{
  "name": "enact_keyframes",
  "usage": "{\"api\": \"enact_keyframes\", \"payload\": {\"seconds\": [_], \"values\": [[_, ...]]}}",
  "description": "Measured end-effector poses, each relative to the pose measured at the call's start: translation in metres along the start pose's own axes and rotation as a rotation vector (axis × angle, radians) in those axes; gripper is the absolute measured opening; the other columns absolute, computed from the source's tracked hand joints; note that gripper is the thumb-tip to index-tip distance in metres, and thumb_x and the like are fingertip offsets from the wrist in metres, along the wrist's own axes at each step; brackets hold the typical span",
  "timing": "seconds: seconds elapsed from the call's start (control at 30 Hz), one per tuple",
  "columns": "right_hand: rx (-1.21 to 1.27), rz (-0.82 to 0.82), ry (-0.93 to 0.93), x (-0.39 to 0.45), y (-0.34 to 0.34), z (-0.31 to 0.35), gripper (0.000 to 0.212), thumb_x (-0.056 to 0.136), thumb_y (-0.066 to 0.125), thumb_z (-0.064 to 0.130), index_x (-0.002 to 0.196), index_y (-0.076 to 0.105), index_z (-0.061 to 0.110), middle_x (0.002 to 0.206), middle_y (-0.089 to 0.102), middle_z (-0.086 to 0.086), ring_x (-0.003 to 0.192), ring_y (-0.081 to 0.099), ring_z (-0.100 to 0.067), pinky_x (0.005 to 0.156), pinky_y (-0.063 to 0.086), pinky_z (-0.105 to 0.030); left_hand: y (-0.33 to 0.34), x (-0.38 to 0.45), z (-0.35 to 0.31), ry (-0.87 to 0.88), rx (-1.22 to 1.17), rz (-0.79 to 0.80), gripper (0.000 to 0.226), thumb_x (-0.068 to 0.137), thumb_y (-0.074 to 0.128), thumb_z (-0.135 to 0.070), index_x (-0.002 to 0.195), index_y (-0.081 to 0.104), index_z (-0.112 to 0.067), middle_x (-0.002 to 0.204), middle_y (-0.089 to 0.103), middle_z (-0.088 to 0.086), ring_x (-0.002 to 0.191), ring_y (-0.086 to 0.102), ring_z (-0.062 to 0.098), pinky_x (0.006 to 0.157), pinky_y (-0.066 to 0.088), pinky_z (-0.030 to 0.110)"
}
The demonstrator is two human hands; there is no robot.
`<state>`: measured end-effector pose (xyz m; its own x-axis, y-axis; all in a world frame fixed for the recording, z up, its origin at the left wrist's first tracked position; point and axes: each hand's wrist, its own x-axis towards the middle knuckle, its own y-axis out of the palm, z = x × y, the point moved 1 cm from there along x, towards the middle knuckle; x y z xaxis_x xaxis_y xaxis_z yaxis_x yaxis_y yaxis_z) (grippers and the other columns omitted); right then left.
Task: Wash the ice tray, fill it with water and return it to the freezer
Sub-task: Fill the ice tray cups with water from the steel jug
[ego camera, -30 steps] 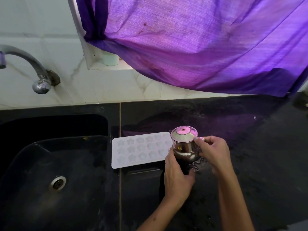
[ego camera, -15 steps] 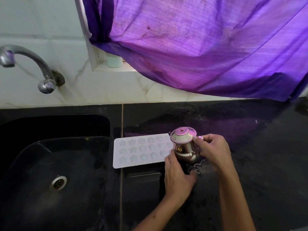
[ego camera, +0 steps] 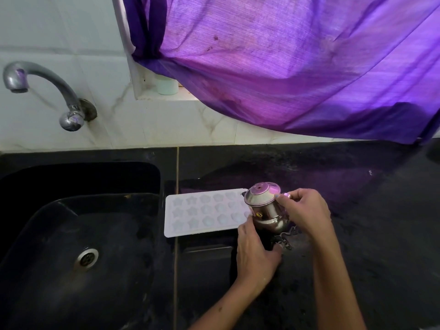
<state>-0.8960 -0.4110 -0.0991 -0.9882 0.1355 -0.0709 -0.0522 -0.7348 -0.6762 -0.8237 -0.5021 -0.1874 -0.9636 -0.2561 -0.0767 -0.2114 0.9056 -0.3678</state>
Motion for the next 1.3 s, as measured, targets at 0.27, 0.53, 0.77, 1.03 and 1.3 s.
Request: {"api": "enact_keyframes", "payload": {"seconds": [0.27,0.53,0.77,1.03,1.3], "values": [[-0.025,0.002,0.022,0.001,0.000,0.001,0.019,0.081,0.066,0.033,0.065,0.065,0.021,0.069,0.068,0.005,0.076,0.066,-0.024,0.074,0.056,-0.042,-0.002,0.000,0.001,0.032,-0.007,-0.010,0.085,0.075,0.071,-0.027,0.147,0.024,-0.029,0.133,0.037,-0.009,0.126,0.041,0.010,0.102,0.039,0.026],[-0.040,0.007,0.010,-0.002,0.000,0.002,0.019,0.081,0.066,0.032,0.067,0.066,0.020,0.070,0.068,0.007,0.077,0.066,-0.022,0.075,0.054,-0.040,-0.004,-0.002,0.004,0.029,-0.013,-0.022,0.078,0.076,0.071,-0.025,0.143,0.031,-0.029,0.128,0.040,-0.011,0.121,0.044,0.009,0.099,0.043,0.028],[0.005,-0.007,0.008,-0.004,0.000,0.002,0.018,0.081,0.067,0.035,0.069,0.066,0.021,0.069,0.069,0.004,0.077,0.067,-0.023,0.078,0.055,-0.043,-0.005,-0.003,0.003,0.038,-0.029,-0.023,0.077,0.076,0.070,-0.022,0.143,0.032,-0.027,0.126,0.039,-0.012,0.120,0.045,0.010,0.098,0.043,0.027],[0.237,-0.001,0.072,-0.008,-0.002,0.001,0.025,0.068,0.073,0.043,0.066,0.070,0.018,0.064,0.072,-0.003,0.077,0.071,-0.030,0.073,0.058,-0.055,-0.009,-0.009,-0.003,0.061,-0.136,-0.078,0.090,0.070,0.070,-0.017,0.146,0.023,-0.031,0.139,0.043,-0.015,0.126,0.041,0.002,0.100,0.037,0.018],[0.213,-0.019,-0.016,-0.014,0.005,0.013,0.023,0.071,0.073,0.042,0.066,0.069,0.019,0.066,0.071,0.001,0.077,0.069,-0.024,0.077,0.057,-0.053,-0.015,-0.008,-0.001,0.062,-0.127,-0.111,0.094,0.074,0.073,-0.015,0.149,0.017,-0.021,0.139,0.033,-0.004,0.116,0.039,-0.001,0.092,0.033,0.009]]}}
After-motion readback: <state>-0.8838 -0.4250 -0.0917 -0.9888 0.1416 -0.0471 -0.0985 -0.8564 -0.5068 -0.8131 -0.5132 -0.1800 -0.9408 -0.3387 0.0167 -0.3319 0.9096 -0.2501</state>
